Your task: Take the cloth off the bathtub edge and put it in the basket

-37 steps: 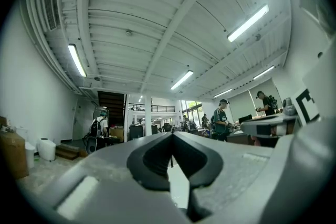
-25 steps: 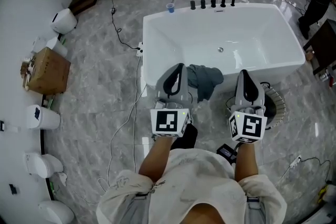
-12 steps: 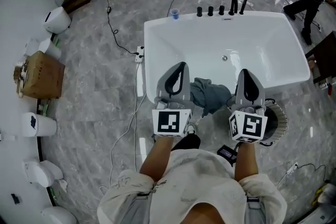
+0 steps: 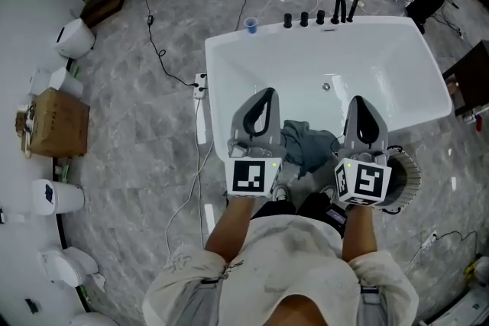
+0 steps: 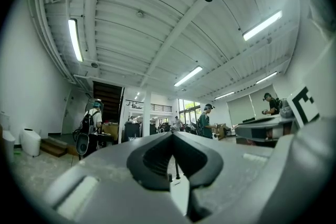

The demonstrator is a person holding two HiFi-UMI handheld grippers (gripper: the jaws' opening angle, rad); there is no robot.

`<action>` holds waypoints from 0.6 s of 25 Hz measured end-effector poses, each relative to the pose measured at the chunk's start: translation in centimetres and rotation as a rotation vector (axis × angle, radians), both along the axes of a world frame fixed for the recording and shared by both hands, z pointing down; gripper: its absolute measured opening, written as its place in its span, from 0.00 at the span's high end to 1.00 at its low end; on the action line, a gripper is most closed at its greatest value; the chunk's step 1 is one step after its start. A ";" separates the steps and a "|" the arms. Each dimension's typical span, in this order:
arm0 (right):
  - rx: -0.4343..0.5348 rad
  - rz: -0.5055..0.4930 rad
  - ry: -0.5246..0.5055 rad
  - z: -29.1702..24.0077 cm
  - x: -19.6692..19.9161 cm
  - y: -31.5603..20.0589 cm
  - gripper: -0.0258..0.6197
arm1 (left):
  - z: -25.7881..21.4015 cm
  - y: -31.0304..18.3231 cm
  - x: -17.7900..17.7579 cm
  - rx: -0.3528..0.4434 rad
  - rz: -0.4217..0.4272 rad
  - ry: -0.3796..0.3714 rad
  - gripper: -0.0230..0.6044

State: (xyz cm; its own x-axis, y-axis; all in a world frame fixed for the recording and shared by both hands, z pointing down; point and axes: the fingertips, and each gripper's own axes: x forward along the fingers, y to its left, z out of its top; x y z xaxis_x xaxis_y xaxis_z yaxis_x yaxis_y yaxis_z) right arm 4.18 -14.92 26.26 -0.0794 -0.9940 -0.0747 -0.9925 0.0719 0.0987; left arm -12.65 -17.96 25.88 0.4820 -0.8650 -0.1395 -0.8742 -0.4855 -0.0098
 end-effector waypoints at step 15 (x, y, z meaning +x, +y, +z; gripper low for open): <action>0.015 -0.033 0.008 0.6 2.8 -2.7 0.96 | 0.4 -2.4 3.0 0.035 -0.025 -0.016 0.96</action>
State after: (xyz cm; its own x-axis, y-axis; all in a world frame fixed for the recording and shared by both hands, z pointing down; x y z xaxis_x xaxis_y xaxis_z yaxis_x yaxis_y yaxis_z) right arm 7.00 -17.67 26.85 -0.1123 -0.9897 -0.0887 -0.9889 0.1025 0.1080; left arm -9.62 -20.34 26.31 0.4630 -0.8714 -0.1620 -0.8854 -0.4630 -0.0405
